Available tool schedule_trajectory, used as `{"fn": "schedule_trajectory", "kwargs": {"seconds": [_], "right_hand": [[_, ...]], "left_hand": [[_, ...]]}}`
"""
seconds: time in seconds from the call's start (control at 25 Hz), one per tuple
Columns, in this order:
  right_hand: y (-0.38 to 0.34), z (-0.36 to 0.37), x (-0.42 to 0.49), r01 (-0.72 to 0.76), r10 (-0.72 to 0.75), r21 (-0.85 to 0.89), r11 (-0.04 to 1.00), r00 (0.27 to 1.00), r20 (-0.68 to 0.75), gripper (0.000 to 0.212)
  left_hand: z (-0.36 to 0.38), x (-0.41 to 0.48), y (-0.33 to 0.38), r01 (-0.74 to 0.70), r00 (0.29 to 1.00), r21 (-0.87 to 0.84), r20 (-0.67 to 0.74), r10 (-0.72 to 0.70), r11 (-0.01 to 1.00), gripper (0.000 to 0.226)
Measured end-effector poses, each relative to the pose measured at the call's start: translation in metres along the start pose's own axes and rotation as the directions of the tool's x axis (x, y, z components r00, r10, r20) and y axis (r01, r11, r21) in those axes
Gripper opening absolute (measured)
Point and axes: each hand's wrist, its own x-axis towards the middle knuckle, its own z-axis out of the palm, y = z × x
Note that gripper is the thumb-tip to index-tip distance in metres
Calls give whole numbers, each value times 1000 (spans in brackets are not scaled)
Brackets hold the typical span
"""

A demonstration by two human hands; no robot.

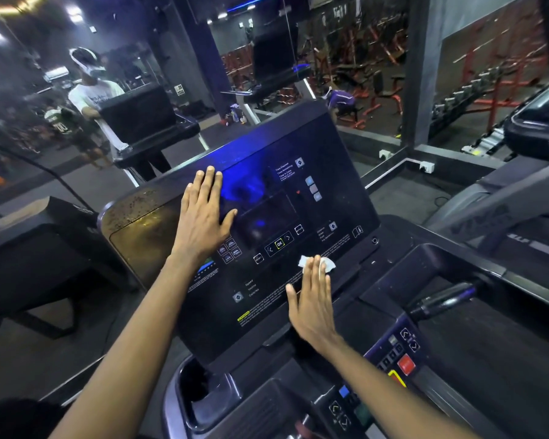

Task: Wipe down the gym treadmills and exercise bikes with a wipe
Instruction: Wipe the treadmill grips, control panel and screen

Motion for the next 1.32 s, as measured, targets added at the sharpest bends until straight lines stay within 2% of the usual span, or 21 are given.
{"fn": "schedule_trajectory", "kwargs": {"seconds": [0.04, 0.12, 0.2, 0.28, 0.36, 0.48, 0.64, 0.72, 0.84, 1.04, 1.16, 1.32], "right_hand": [[4, 1, -5, 14, -13, -30, 999, 1000, 21, 74], [16, -1, -1, -84, 84, -60, 995, 996, 3, 76], [21, -7, 17, -212, 212, -6, 977, 977, -4, 82], [13, -16, 38, -224, 224, 79, 971, 975, 9, 84], [-3, -25, 55, -116, 119, 120, 986, 993, -19, 82], [-11, -37, 80, 75, -71, 60, 995, 995, -75, 74], [-21, -48, 108, -47, 67, 143, 989, 989, -135, 75], [-43, -48, 113, 50, -33, 138, 989, 992, -124, 75], [-73, -56, 126, 284, -273, 83, 955, 954, -127, 71], [-121, -77, 170, 373, -362, 45, 927, 919, -154, 71], [-144, -84, 186, 483, -479, -14, 876, 863, -160, 70], [-165, -87, 202, 352, -331, 63, 934, 917, -224, 71]], "left_hand": [[0, 1, 0, 2, 1000, -1, 2, -2, 1000, 79], [-1, 1, 1, 5, 1000, 4, 7, -5, 1000, 79], [-2, 1, 2, 5, 1000, 11, 4, -5, 1000, 79], [-2, 1, 2, 3, 1000, 7, 10, -3, 1000, 79], [-3, 2, 2, 7, 1000, 0, 11, -7, 1000, 79], [-4, 5, 2, 10, 1000, -1, -7, -10, 1000, 79], [-9, 8, -4, 28, 999, 7, -27, -28, 1000, 78], [-12, 10, -7, 35, 999, 2, -33, -35, 999, 78], [-13, 11, -9, 31, 999, -8, -39, -31, 999, 77], [-20, 6, -28, 62, 995, -6, -74, -63, 998, 74], [-21, 3, -32, 62, 996, -16, -70, -63, 998, 74], [-21, 0, -40, 99, 991, -37, -86, -102, 994, 74]]}}
